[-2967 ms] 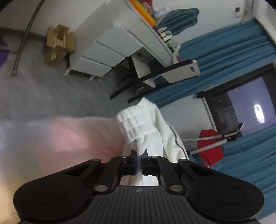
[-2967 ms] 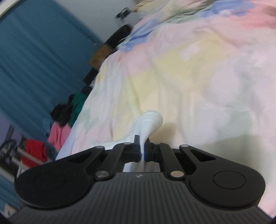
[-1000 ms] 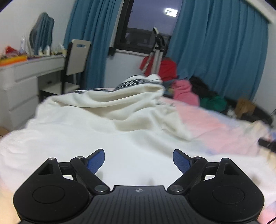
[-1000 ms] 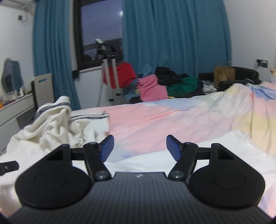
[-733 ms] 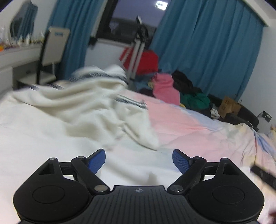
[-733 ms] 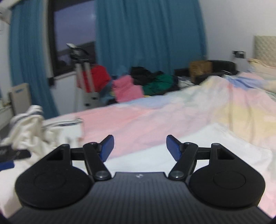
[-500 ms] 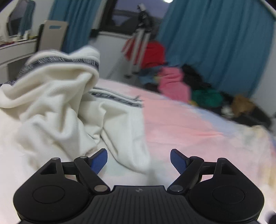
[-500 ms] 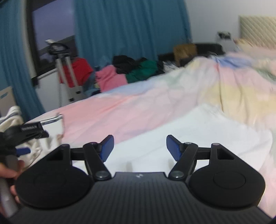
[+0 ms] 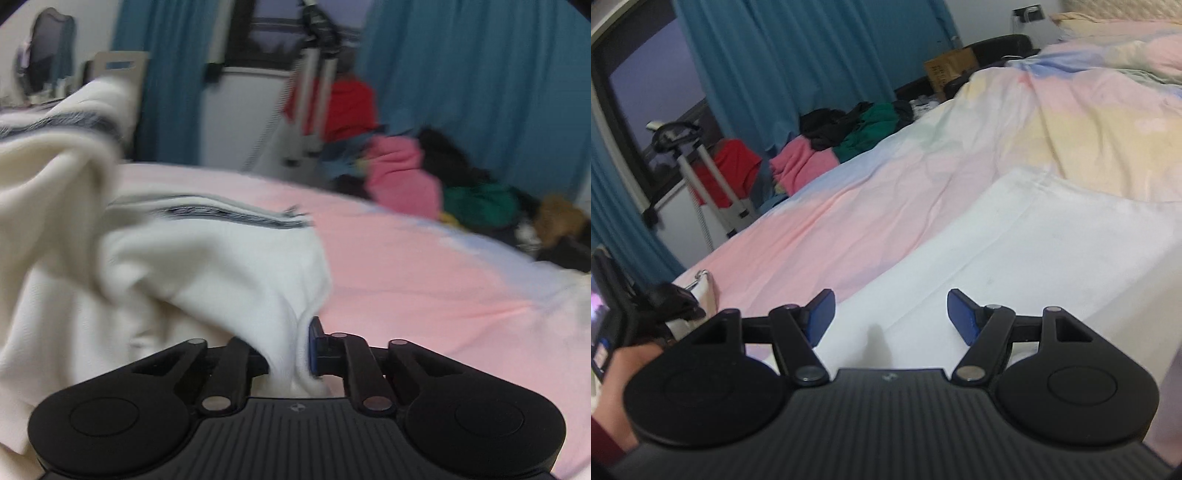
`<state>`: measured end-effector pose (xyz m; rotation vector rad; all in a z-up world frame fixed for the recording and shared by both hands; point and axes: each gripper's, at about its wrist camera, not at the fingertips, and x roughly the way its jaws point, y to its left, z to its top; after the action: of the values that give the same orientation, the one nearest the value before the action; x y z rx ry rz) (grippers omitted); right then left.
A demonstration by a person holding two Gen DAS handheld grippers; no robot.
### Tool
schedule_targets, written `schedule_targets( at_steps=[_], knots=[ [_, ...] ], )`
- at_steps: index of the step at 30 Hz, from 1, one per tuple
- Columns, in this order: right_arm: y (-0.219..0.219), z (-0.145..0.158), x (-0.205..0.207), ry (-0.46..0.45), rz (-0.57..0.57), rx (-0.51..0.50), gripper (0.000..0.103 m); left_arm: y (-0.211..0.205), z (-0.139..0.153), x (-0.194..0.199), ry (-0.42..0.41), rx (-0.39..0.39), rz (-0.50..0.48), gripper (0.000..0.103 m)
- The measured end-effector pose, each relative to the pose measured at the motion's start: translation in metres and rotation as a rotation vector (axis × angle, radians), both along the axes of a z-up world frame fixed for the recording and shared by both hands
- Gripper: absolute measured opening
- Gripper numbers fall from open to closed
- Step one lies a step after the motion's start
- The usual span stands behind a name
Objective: Fold clothes
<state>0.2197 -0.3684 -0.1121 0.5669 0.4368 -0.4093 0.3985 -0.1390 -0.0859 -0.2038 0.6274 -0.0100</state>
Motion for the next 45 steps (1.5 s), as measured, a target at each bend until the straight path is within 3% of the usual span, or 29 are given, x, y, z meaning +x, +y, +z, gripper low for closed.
schedule_targets(
  at_steps=[5, 9, 11, 13, 16, 18, 20, 24, 30, 38, 42, 45],
  knots=[
    [-0.009, 0.005, -0.010, -0.022, -0.086, -0.002, 0.069, -0.049, 0.029, -0.009, -0.020, -0.139, -0.129, 0.009],
    [-0.020, 0.007, -0.020, -0.047, -0.171, -0.003, 0.069, -0.115, 0.043, -0.018, -0.009, -0.206, -0.296, 0.009],
    [-0.029, 0.007, -0.024, -0.057, -0.215, 0.004, 0.069, -0.151, 0.037, -0.024, 0.003, -0.204, -0.372, 0.010],
    [-0.036, 0.005, -0.026, -0.063, -0.255, 0.013, 0.070, -0.172, 0.025, -0.028, 0.023, -0.159, -0.382, 0.015],
    [-0.044, 0.001, -0.025, -0.058, -0.268, 0.039, 0.071, -0.176, 0.005, -0.032, 0.052, -0.142, -0.422, 0.024],
    [-0.046, -0.001, -0.023, -0.065, -0.250, 0.049, 0.071, -0.166, 0.003, -0.038, 0.061, -0.114, -0.448, 0.048],
    [-0.045, -0.001, -0.020, -0.069, -0.231, 0.046, 0.071, -0.152, 0.005, -0.044, 0.055, -0.077, -0.463, 0.061],
    [-0.036, 0.006, -0.021, -0.116, -0.182, 0.016, 0.071, -0.087, 0.039, -0.084, -0.037, 0.005, -0.433, 0.082],
    [-0.012, 0.017, -0.014, -0.144, -0.011, -0.027, 0.071, 0.011, 0.081, -0.169, -0.155, 0.176, -0.340, 0.085],
    [0.010, 0.036, -0.008, -0.161, 0.153, -0.071, 0.071, 0.103, 0.086, -0.268, -0.180, 0.152, -0.224, 0.086],
    [0.032, 0.049, -0.014, -0.159, 0.205, -0.146, 0.071, 0.133, 0.082, -0.302, -0.223, 0.112, -0.133, 0.086],
    [0.042, 0.056, -0.020, -0.156, 0.254, -0.132, 0.071, 0.149, 0.078, -0.318, -0.232, 0.135, -0.070, 0.088]
  ],
)
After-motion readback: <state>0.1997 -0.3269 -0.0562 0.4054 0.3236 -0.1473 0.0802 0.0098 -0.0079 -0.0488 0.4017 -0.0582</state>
